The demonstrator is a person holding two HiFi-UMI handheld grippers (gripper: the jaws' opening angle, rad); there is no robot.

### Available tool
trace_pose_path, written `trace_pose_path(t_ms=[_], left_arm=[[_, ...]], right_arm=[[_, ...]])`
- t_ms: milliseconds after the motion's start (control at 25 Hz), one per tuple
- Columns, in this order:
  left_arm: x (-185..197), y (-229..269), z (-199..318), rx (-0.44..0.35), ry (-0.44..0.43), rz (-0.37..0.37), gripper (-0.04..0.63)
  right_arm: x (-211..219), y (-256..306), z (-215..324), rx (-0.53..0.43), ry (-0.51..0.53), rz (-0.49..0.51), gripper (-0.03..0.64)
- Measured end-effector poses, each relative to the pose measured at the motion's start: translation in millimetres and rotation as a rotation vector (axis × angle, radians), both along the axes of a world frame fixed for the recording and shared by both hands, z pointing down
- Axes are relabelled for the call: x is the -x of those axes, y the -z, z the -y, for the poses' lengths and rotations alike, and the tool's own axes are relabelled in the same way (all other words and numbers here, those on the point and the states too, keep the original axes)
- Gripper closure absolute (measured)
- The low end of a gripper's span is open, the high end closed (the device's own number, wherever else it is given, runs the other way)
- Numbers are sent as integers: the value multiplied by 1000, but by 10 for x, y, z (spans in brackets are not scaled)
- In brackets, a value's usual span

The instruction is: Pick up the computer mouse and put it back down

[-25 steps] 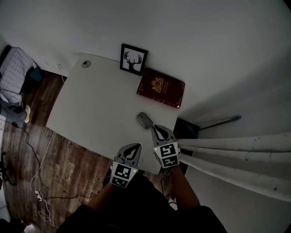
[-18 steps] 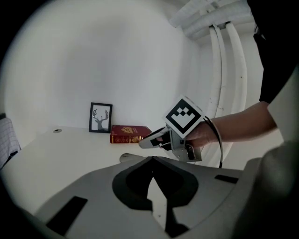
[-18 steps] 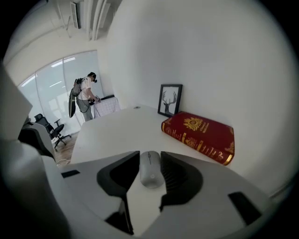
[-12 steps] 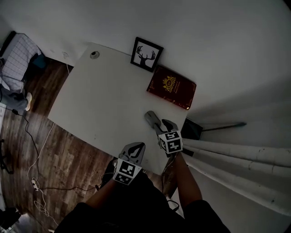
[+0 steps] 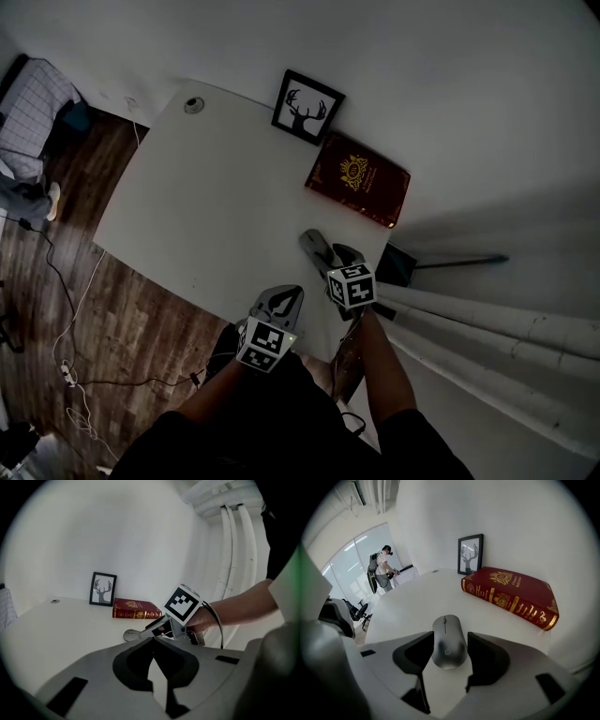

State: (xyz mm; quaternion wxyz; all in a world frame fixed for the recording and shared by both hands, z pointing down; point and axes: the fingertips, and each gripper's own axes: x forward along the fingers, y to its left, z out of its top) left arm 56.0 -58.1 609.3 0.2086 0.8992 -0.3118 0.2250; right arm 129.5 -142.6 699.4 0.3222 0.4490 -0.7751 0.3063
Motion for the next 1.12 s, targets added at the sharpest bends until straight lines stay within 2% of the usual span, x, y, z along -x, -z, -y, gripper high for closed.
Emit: trace_pose_path(t_ms=[400, 600, 720, 960, 1120], left_arm=[[35, -95, 55, 22, 3, -1, 594], [11, -124, 50, 29, -5, 2, 594], [20, -164, 41, 37, -12, 12, 594], [69, -163, 57, 21, -2, 18, 594], [188, -198, 126, 20, 27, 37, 594]], right_arm=[[7, -166, 22, 71, -76, 128, 367], [6, -157, 37, 55, -60, 113, 364], [40, -131, 18, 9, 13, 34, 360], [213, -28, -76, -138, 258, -250, 376], [248, 10, -140, -181, 338, -331, 391]])
